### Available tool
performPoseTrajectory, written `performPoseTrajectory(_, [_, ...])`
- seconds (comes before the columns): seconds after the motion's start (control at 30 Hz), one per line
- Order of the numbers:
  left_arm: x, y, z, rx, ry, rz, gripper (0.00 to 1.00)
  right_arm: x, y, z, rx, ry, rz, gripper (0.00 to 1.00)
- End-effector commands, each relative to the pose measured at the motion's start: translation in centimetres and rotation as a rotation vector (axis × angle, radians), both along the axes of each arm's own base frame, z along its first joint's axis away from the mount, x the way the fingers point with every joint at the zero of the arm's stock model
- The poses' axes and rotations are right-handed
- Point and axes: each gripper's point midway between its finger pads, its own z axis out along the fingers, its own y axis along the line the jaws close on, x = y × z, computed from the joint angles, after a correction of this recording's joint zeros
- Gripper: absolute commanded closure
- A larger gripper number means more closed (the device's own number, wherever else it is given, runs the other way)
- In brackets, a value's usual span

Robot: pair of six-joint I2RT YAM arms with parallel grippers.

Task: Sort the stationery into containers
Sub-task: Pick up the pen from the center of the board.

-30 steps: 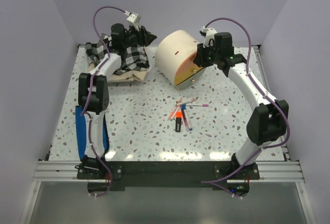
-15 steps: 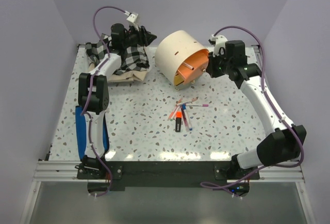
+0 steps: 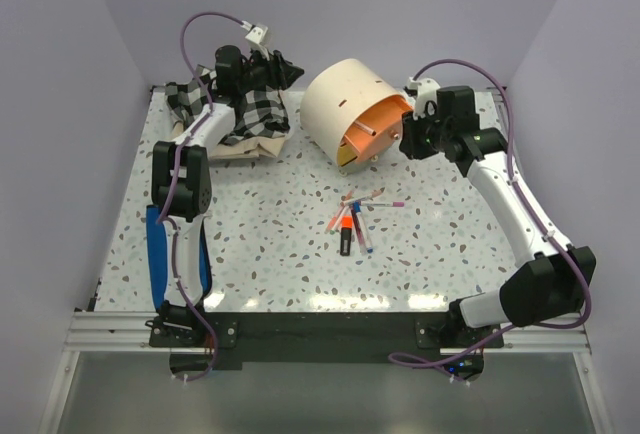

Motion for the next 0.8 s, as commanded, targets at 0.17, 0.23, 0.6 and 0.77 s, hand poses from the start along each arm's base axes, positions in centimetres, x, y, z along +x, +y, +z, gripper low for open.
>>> performPoseTrajectory(0.17, [0.1,1.9,6.9,0.009,-0.162,0.047,0.42,-4.0,1.9,-0.8,-0.032,0.015,0.290,0.58])
performPoseTrajectory(0.23, [0.0,2.7,7.9,0.009,-0.171,0.064,0.39,-5.7,2.3,-2.9,-0.109,0.031,0.382,0.56])
performPoseTrajectory(0.6, [-2.2,8.0,11.1,0.073,-0.078,0.306,0.00,-8.2,5.5,-10.6,-0.148,0.193,0.218,0.53])
performPoseTrajectory(0.77, [-5.1,10.9,11.5,0.095,-0.022,0.418,0.00,-9.1,7.4,-13.5,-0.182,0.251,0.247,0.56])
